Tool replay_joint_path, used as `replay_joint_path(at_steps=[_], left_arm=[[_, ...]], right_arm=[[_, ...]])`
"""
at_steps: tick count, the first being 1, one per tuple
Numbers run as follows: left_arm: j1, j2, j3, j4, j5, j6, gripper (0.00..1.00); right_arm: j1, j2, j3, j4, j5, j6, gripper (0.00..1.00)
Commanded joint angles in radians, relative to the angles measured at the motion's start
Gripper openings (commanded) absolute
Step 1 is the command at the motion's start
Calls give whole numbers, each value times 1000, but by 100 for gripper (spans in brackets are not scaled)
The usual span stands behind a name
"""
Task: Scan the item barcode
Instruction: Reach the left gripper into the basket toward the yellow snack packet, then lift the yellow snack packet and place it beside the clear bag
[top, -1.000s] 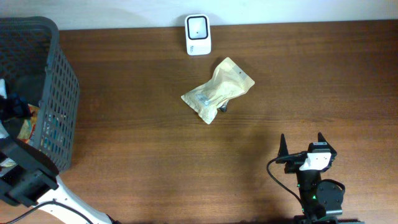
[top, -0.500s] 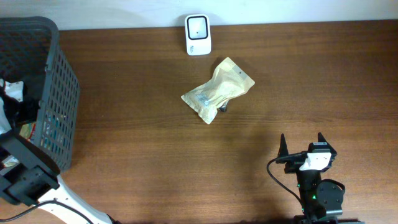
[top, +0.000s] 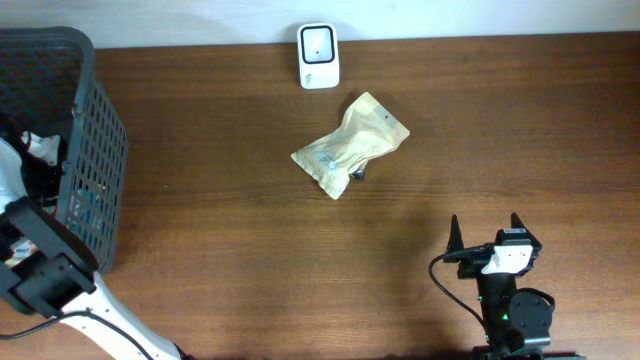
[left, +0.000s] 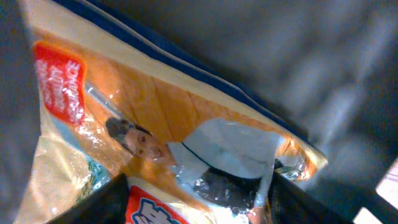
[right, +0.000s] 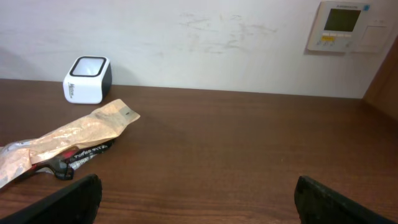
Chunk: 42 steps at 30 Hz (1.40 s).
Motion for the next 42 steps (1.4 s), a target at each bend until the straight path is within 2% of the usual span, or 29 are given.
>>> replay_joint_path(at_steps=[1,3,5,6,8,14,16,21,26,29,32,36,42], left_arm=[[-1,42,-7,2,10,2,42],[-1,42,-6,10,7,2,24],[-1,42,-6,20,3,2,12],[-1,42,-5,30,3,2,0],[-1,42,19,34,4,0,0],[-1,42,229,8,6,-202,0],[-1,42,319,-16,38,-221,0],[-1,41,640,-96,261,-235,0],[-1,41,834,-129,486,-240,0],[-1,38,938,-126,601,-312,0],[-1,34,1070,-125,692,-327,0],[-2,23,1241,-114,697,-407,0],[-21,-126,1236,-45,699,-415,0]], right_arm=[[5,-7,-8,-4,2,8,98],[5,-7,-8,-4,2,8,98],[5,-7,-8,-4,2,8,98],[5,-7,-8,-4,2,8,98],[5,-7,-8,-4,2,8,98],[5,-7,-8,-4,2,8,99],[5,-7,-8,-4,2,8,98],[5,-7,-8,-4,2,8,98],[5,-7,-8,-4,2,8,98],[5,-7,-8,-4,2,8,98],[5,-7,-8,-4,2,8,98],[5,-7,-8,-4,2,8,99],[5,-7,-8,-4,2,8,98]])
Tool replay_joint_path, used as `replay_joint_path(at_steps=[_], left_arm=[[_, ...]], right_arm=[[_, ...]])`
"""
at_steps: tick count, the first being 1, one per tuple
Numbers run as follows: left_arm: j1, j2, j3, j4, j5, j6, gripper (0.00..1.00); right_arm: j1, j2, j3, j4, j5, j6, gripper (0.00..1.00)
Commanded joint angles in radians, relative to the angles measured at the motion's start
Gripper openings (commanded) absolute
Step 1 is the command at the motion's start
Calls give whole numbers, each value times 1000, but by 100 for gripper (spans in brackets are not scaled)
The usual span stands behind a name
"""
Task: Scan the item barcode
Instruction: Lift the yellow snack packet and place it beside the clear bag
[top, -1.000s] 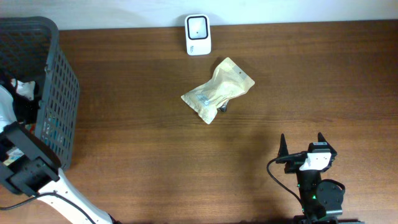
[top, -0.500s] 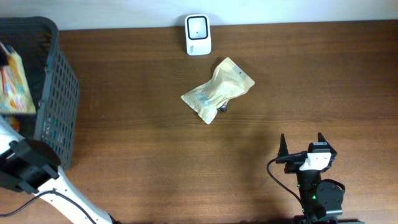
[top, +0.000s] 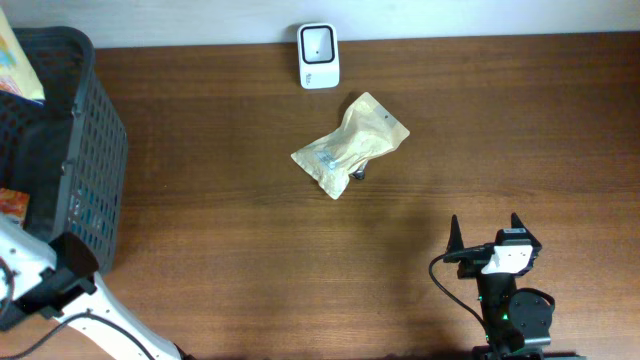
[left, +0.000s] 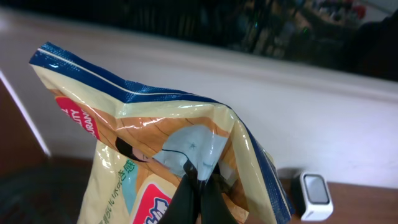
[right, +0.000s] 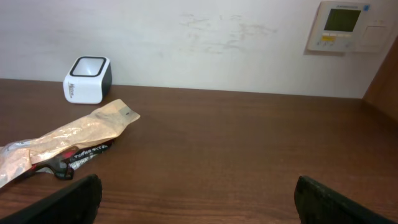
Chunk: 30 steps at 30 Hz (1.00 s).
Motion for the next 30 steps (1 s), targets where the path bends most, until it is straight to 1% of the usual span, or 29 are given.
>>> replay_joint_path(at_steps=[1,4,7,11,12,16,18,21,26,28,30], left_arm=[[-26,-122,23,24,40,-23,0],[-82,-179,23,21,48,-23,0],[-168,-204,23,-10,105,-23,0],[-343,-200,15,-145,81,15,0],[-390,-196,9,-186,47,16,0],[-575,-167,-47,-328,-192,41,0],[-655,-149,-109,-341,-279,41,0],[-727,-119,-202,-341,-343,40,0],[-826,-62,-419,-333,-398,33,0],[-856,-35,-506,-305,-398,24,0],[-888,-10,-616,-241,-398,-7,0]], right_arm=[[5,-7,-8,-4,2,7,98],[5,-7,-8,-4,2,7,98],[5,-7,-8,-4,2,7,98],[5,-7,-8,-4,2,7,98],[5,-7,-8,-4,2,7,98],[5,-7,-8,-4,2,7,98],[5,-7,-8,-4,2,7,98],[5,-7,-8,-4,2,7,98],[5,-7,-8,-4,2,7,98],[5,-7,-8,-4,2,7,98],[5,-7,-8,-4,2,7,98]])
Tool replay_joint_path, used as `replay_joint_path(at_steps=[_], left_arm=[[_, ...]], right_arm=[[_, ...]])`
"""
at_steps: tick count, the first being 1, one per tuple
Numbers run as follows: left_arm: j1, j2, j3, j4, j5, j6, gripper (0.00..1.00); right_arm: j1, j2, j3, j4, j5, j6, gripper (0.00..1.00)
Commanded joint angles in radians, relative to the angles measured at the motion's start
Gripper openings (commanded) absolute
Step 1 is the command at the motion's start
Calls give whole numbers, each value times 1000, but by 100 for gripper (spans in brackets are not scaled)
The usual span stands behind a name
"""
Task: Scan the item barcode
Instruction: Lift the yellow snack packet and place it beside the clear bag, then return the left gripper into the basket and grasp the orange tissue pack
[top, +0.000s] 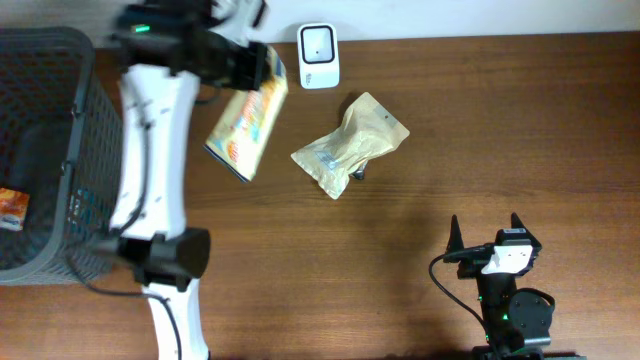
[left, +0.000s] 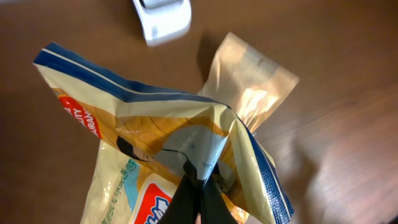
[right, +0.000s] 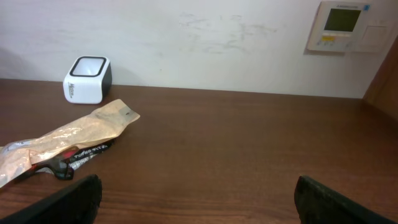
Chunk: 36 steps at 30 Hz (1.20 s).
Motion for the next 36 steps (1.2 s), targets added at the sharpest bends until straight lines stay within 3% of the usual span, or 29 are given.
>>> replay_joint_path(at_steps=[1,7,13,14,15,16,17,19,21,24,25,29,30,36], left_arm=[[-61,47,-193,103,-35,-44,0],[-115,85,-451,344,-35,-56,0],[-146,161,-550,494,-104,-93,0],[-148,162,-550,495,-101,-94,6],[-153,164,-550,495,-102,-93,29],[-155,163,-549,495,-102,-93,44],[-156,162,-542,493,-101,-93,45],[-158,161,-523,489,-97,-93,56],[-151,159,-464,463,-49,-93,68],[-124,159,-329,367,-39,-93,78],[-107,159,-243,306,-39,-92,86],[-51,159,6,150,-42,-80,93],[-35,158,67,116,-48,-76,100],[118,153,447,-84,-88,-55,99]], right_arm=[[5,-7,-8,-4,1,8,98],[5,-7,-8,-4,1,8,98],[5,-7,-8,-4,1,8,98],[5,-7,-8,-4,1,8,98],[5,-7,-8,-4,1,8,99],[5,-7,-8,-4,1,8,98],[5,-7,-8,-4,1,8,98],[5,-7,-8,-4,1,8,98],[5,-7,-8,-4,1,8,98],[5,-7,-8,-4,1,8,98],[5,-7,-8,-4,1,8,98],[5,-7,-8,-4,1,8,98],[5,-7,-8,-4,1,8,99],[5,-7,-8,-4,1,8,98]])
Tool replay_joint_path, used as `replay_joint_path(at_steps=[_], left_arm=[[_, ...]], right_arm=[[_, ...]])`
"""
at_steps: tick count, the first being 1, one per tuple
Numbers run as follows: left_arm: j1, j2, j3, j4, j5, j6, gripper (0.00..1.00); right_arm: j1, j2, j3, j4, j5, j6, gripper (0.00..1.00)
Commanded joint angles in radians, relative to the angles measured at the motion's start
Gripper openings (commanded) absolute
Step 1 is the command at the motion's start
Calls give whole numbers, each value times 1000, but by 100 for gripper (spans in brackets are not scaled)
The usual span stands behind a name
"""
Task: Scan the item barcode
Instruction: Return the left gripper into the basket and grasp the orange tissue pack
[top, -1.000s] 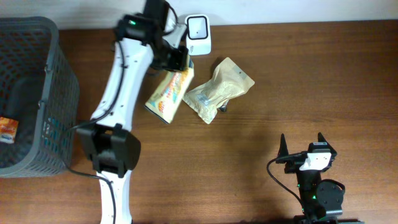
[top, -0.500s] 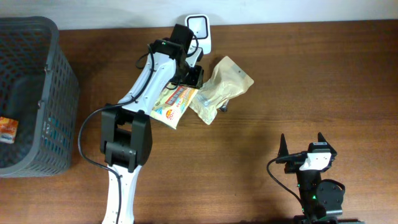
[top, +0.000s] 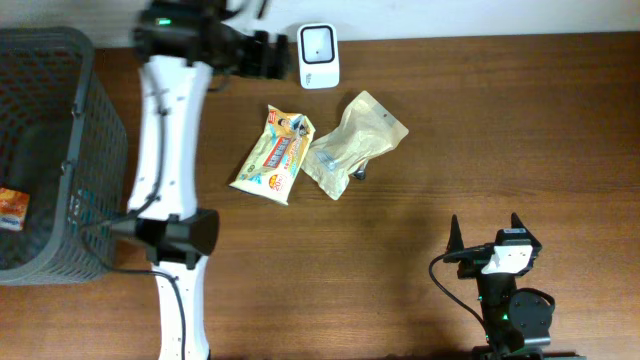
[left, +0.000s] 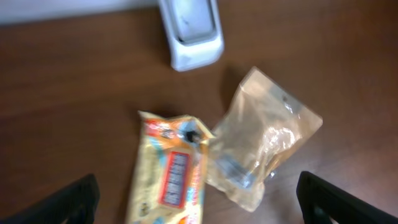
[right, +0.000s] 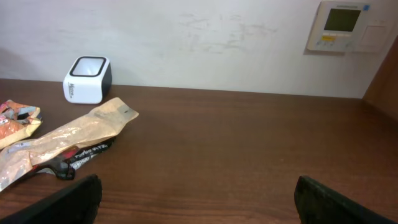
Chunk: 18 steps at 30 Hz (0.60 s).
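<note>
A yellow and orange snack bag (top: 272, 155) lies flat on the brown table, its right edge touching a tan paper pouch (top: 355, 143). The white barcode scanner (top: 318, 43) stands at the table's far edge, just beyond both. My left gripper (top: 272, 55) hangs open and empty beside the scanner, above the table. The left wrist view looks down on the snack bag (left: 171, 177), the pouch (left: 264, 146) and the scanner (left: 194, 28) between the spread fingers of the left gripper (left: 198, 186). My right gripper (top: 485, 232) rests open at the near right, far from the items.
A dark mesh basket (top: 100, 180) stands at the left edge with an orange packet (top: 10, 205) inside. A small black item (top: 360, 175) pokes out from under the tan pouch. The left arm (top: 165, 150) stretches across the table next to the basket.
The left gripper was shut on the snack bag, holding it in the air near the scanner. It is now open, and the bag lies on the table against the tan pouch.
The left gripper was first down in the basket, open around the snack bag. It then held the bag shut above the basket, then over the table by the scanner. Now the bag lies released beside the pouch. The right arm stayed still throughout.
</note>
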Motion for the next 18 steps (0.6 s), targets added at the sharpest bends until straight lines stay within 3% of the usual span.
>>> replay_joint_path(at_steps=[1,7,13,18], left_arm=[[124,-17,230,-95,-28,23,99],[391,-82,232,-145,2,22,99],[554,-89,232,-145,2,21,99],[710,-89,232,-145,-95,-86,99]], right_arm=[[5,-7,-8,-4,1,8,98],[5,-7,-8,-4,1,8,98],[5,-7,-8,-4,1,8,98],[5,-7,-8,-4,1,8,98]])
